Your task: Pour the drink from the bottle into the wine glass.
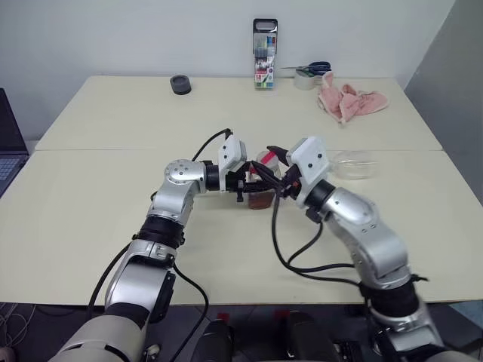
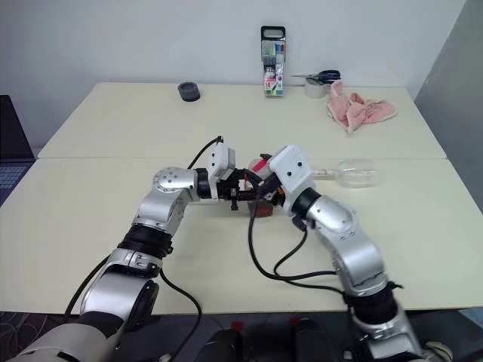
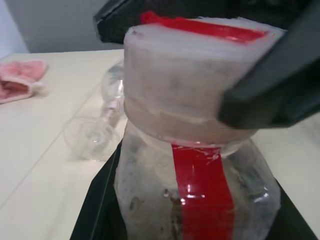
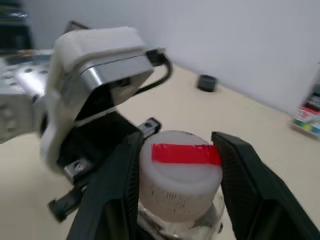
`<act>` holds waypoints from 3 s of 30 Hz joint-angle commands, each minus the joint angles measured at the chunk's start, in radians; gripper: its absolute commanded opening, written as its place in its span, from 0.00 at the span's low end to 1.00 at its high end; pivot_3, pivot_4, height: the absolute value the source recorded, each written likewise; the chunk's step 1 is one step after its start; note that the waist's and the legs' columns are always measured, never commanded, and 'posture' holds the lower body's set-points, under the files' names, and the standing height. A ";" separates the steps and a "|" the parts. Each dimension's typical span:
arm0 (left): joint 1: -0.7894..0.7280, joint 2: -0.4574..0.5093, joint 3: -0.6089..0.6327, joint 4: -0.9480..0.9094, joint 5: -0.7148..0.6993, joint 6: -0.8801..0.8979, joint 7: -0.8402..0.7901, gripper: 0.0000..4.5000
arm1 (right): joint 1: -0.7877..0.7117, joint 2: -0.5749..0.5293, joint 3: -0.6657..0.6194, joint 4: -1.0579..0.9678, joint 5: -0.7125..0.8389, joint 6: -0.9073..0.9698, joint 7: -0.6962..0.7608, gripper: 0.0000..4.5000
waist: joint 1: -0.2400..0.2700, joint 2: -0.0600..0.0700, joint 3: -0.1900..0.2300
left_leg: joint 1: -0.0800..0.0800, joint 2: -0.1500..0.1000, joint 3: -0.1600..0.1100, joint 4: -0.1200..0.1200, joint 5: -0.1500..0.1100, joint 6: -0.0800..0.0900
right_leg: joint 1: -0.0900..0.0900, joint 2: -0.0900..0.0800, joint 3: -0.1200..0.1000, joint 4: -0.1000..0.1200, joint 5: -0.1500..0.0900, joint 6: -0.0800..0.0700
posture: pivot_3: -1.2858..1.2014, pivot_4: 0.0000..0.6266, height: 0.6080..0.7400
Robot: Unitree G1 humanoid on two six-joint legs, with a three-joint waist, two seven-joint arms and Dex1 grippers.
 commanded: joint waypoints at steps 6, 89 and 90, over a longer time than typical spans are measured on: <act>-0.053 0.046 0.040 -0.001 -0.050 0.050 -0.075 0.38 | -0.126 -0.128 -0.081 0.090 0.231 0.039 0.315 0.41 | 0.000 0.000 0.000 | 0.000 0.000 0.000 0.000 0.000 0.000 | 0.000 0.000 0.000 0.000 0.000 0.000 | 0.52 0.24 1.00; -0.014 0.045 0.071 -0.023 -0.062 -0.014 -0.085 0.37 | -0.003 -0.052 -0.105 -0.065 0.022 0.042 -0.107 1.00 | 0.001 0.000 0.000 | -0.004 0.000 -0.002 0.008 0.000 0.000 | 0.000 0.000 0.000 0.002 0.000 0.000 | 0.52 0.24 1.00; -0.013 0.046 0.070 -0.023 -0.061 -0.016 -0.085 0.37 | 0.001 -0.056 -0.107 -0.069 0.026 0.045 -0.107 1.00 | 0.001 0.000 0.000 | -0.004 0.000 -0.002 0.008 0.000 0.000 | 0.000 0.000 0.000 0.002 0.000 0.000 | 0.52 0.24 1.00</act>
